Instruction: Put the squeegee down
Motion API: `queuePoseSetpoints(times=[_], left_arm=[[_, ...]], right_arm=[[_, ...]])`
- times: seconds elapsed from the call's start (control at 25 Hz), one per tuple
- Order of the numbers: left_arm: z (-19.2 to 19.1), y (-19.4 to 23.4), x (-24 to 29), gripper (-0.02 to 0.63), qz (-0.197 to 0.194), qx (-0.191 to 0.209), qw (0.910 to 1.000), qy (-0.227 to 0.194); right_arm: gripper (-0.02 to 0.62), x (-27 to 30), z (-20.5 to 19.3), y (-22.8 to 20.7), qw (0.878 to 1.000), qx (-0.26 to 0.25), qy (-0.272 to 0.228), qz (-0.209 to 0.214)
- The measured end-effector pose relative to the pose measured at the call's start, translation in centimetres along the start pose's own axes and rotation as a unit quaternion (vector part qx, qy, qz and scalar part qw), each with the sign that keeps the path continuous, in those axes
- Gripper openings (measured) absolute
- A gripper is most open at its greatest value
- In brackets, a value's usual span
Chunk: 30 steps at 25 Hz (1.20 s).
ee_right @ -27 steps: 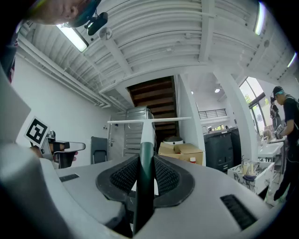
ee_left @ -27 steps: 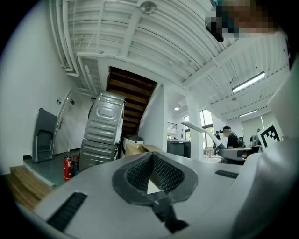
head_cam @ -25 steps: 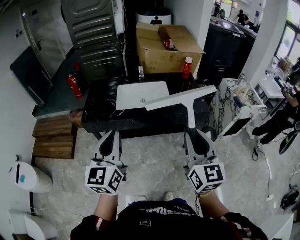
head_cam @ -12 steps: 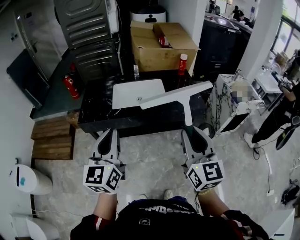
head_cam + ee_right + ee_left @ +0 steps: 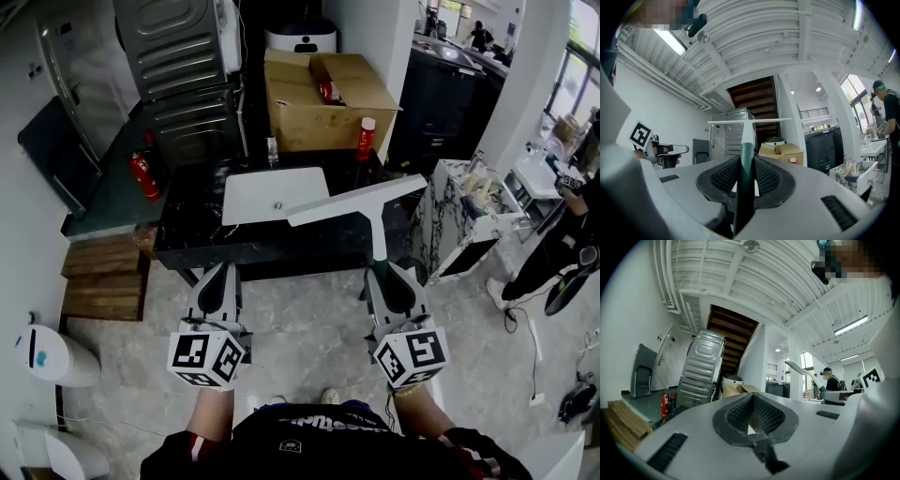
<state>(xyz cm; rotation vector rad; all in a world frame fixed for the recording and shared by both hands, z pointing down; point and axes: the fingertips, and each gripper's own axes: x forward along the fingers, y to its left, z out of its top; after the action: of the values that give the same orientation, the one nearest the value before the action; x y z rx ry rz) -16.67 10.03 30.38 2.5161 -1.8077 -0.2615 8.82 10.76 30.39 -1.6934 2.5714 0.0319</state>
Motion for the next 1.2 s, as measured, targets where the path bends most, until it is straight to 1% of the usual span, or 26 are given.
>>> queuePoseSetpoints(times=[0.16, 0.4, 0.52, 0.6, 0.76, 0.96, 1.04, 1.2], left_arm=[[-0.7, -1.4, 1.5, 0.014, 0.007, 0.004, 1.0, 0.001], [-1.8, -3.4, 3.6, 0.014, 0.032, 0.012, 0.9994, 0.004], [-3.0, -3.7, 4.5, 0.013, 0.038, 0.017, 0.999, 0.016], [-3.6, -3.1, 5.4, 0.014, 0.042, 0.02, 0.9987, 0.023], [-4.7, -0.2, 9.1, 0.014, 0.044, 0.015, 0.9985, 0.028], [-6.3, 4.6, 15.7, 0.014, 0.03, -0.007, 0.9992, 0.025], [-6.1, 7.2, 18.9, 0.013, 0.023, -0.011, 0.9994, 0.021], [-4.8, 12.0, 25.6, 0.013, 0.007, -0.009, 0.9998, 0.016]], right_arm=[[0.115, 0.3, -0.5, -2.3, 1.0, 0.005, 0.005, 0.0], [0.115, 1.2, -0.7, -5.8, 1.0, 0.003, 0.008, 0.007], [0.115, 2.2, -1.6, -7.1, 1.0, 0.007, 0.014, 0.005], [0.115, 3.3, -2.5, -7.8, 1.0, 0.014, 0.019, 0.002], [0.115, 7.7, -4.2, -8.5, 0.999, 0.017, 0.034, -0.001], [0.115, 14.0, -5.7, -9.4, 0.999, 0.007, 0.042, -0.016], [0.115, 17.6, -5.6, -9.7, 0.999, 0.008, 0.039, -0.025], [0.115, 25.6, -4.0, -9.5, 0.999, -0.005, 0.027, -0.034]])
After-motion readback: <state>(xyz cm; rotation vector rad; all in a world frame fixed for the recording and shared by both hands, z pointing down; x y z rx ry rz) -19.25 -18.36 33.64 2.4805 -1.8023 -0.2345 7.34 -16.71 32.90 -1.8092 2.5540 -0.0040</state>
